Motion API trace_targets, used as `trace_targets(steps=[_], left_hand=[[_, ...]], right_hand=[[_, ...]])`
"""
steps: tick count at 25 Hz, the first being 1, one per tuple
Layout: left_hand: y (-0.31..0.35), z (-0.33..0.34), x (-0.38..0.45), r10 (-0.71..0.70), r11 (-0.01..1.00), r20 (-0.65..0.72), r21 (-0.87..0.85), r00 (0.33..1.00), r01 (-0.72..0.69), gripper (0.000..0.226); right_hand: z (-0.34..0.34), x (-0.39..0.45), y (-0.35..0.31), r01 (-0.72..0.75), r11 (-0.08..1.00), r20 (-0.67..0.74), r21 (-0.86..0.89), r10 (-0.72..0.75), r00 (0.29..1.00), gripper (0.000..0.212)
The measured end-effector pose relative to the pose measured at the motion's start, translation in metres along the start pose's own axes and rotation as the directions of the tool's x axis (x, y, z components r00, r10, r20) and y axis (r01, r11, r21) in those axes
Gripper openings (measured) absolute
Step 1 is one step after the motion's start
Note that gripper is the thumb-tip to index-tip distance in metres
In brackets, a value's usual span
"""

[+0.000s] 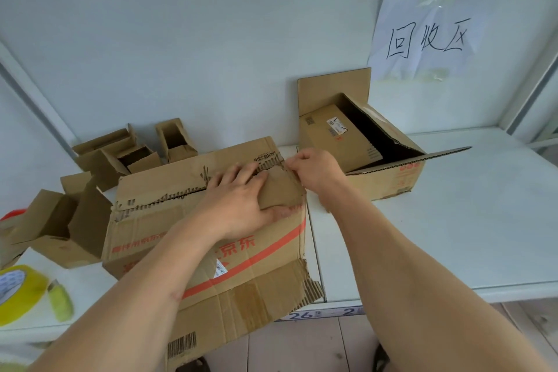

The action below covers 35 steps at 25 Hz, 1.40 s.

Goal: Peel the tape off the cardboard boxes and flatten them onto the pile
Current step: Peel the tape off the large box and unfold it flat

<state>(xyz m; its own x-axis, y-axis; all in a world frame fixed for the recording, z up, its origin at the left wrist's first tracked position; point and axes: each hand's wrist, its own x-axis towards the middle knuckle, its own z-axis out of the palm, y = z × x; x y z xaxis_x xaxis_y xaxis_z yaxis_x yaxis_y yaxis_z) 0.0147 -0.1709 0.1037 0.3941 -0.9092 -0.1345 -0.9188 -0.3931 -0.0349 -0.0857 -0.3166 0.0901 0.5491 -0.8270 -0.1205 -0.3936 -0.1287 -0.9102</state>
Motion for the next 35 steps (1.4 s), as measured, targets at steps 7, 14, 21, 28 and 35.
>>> trace_targets(steps=[7,14,21,28,35], left_hand=[[-0.005,-0.001,-0.005,-0.005,1.000,0.033,0.004,0.999,0.005,0.101],[0.011,-0.003,-0.007,-0.002,1.000,0.028,0.004,1.000,0.002,0.103],[0.025,-0.004,-0.007,-0.006,0.999,0.020,-0.051,1.000,0.007,0.104],[0.033,0.003,-0.001,-0.025,0.998,-0.009,-0.051,1.000,0.025,0.109],[0.033,0.006,0.001,-0.029,0.999,-0.013,-0.036,0.999,0.028,0.128]], right_hand=[[-0.012,-0.030,0.050,-0.150,0.875,-0.037,0.460,0.188,0.982,0.011],[-0.046,-0.080,0.122,0.041,0.981,-0.167,-0.191,-0.074,0.983,0.017],[-0.084,-0.105,0.220,0.269,0.542,-0.124,-0.796,-0.581,0.804,0.009],[-0.160,-0.131,0.275,0.095,0.477,-0.166,-0.874,-0.476,0.864,0.033],[-0.138,-0.139,0.274,-0.022,0.607,-0.180,-0.794,-0.200,0.963,0.050]])
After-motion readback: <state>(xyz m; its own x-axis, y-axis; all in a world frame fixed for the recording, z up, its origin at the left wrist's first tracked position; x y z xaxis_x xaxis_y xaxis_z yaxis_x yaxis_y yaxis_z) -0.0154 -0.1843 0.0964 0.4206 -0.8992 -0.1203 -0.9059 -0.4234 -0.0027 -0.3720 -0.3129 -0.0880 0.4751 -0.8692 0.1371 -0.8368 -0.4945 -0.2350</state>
